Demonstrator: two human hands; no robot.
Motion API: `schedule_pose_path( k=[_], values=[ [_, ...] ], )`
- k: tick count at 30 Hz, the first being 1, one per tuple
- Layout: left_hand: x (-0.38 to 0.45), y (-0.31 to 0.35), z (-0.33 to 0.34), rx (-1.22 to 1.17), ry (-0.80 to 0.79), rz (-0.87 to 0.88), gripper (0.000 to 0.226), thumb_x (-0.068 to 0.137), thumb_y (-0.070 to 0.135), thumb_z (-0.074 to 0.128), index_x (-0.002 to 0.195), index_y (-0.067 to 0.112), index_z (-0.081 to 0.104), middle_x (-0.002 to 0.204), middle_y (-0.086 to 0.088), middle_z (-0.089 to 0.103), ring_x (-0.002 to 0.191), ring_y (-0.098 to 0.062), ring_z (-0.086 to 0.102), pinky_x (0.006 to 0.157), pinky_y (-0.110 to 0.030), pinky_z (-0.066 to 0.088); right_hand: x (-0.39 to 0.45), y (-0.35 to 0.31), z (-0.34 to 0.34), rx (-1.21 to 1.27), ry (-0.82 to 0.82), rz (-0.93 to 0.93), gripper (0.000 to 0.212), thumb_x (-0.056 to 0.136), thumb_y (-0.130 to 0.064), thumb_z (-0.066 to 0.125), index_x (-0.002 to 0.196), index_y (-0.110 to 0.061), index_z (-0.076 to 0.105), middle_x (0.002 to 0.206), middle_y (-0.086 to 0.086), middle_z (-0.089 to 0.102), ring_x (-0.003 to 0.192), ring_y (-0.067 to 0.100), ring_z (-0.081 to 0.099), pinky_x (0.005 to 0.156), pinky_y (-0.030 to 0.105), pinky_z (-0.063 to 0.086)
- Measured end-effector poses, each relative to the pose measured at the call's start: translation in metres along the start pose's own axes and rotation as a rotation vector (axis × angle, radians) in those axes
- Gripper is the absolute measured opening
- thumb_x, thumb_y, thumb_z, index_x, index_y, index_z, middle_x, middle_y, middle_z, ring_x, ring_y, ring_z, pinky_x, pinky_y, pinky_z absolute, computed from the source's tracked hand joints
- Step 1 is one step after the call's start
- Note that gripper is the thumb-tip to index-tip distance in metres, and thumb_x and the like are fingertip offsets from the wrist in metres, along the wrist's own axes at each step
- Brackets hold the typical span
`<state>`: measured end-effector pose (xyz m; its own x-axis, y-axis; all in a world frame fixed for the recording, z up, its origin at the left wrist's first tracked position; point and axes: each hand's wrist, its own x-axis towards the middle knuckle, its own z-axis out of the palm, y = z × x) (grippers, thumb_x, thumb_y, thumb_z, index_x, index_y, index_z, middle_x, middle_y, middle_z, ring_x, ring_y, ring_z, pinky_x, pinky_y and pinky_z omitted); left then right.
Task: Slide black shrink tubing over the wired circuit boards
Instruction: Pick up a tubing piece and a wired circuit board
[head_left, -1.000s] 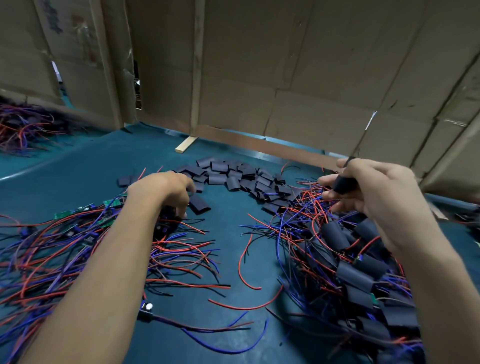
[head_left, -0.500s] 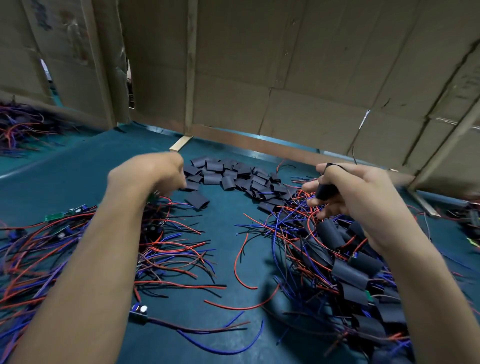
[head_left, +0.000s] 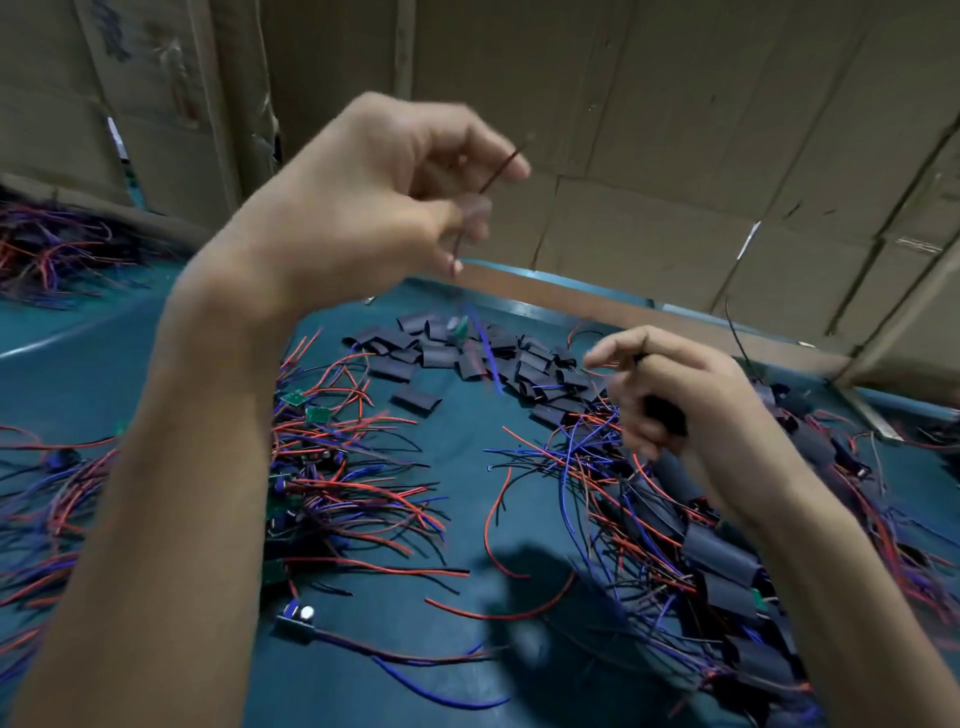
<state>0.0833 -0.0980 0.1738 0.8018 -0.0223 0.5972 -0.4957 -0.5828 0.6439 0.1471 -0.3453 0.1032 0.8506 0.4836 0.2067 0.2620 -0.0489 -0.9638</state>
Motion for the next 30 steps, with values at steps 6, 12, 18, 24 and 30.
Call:
schedule_pose_path(
  k=[6, 12, 18, 24, 30],
  values=[
    [0.008, 0.016, 0.034, -0.261, -0.004, 0.071, 0.027, 0.095, -0.004, 0.062, 0.12, 0.004, 0.065, 0.086, 0.005, 0.057, 0.087, -0.018, 0.07, 0.067, -0.044, 0.064, -0.005, 0.001, 0.009, -0.225, 0.0, -0.147, 0.043, 0.076, -0.048, 0.077, 0.117, -0.033, 0.074, 0.063, -0.007, 0.046, 0.055, 0.006, 0.039, 0.054, 0.015, 0.033],
    [0.015, 0.01, 0.064, -0.453, 0.017, -0.119, 0.019, 0.101, 0.014, 0.061, 0.118, 0.009, 0.066, 0.09, -0.003, 0.064, 0.087, -0.018, 0.07, 0.069, -0.04, 0.062, -0.002, 0.006, 0.002, -0.084, -0.065, -0.073, 0.024, 0.081, -0.034, 0.082, 0.096, -0.015, 0.08, 0.06, -0.004, 0.043, 0.052, 0.012, 0.029, 0.048, 0.022, 0.025],
    [0.014, -0.024, 0.077, -0.383, -0.32, -0.44, 0.027, 0.098, 0.034, 0.062, 0.112, 0.013, 0.071, 0.091, -0.002, 0.063, 0.07, -0.011, 0.054, 0.054, -0.024, 0.044, 0.002, 0.004, -0.008, 0.191, -0.162, 0.118, 0.03, 0.088, -0.037, 0.066, 0.098, -0.011, 0.079, 0.059, -0.007, 0.036, 0.048, 0.012, 0.019, 0.045, 0.023, 0.017],
    [0.013, -0.024, 0.089, -0.651, -0.387, -0.415, 0.028, 0.09, 0.023, 0.07, 0.107, 0.002, 0.076, 0.065, 0.003, 0.035, 0.057, -0.009, 0.026, 0.05, -0.024, 0.018, -0.002, 0.001, -0.005, 0.087, -0.389, 0.265, 0.027, 0.087, -0.032, 0.063, 0.091, -0.009, 0.078, 0.056, -0.007, 0.032, 0.044, 0.011, 0.02, 0.044, 0.022, 0.016],
    [0.015, -0.02, 0.077, -0.686, -0.358, -0.338, 0.027, 0.087, 0.026, 0.067, 0.098, 0.003, 0.076, 0.064, 0.003, 0.049, 0.062, -0.009, 0.042, 0.048, -0.018, 0.034, -0.005, 0.002, -0.007, -0.031, -0.631, 0.283, 0.024, 0.094, -0.031, 0.062, 0.102, -0.015, 0.078, 0.057, -0.007, 0.035, 0.05, 0.013, 0.019, 0.046, 0.025, 0.015]
  ],
)
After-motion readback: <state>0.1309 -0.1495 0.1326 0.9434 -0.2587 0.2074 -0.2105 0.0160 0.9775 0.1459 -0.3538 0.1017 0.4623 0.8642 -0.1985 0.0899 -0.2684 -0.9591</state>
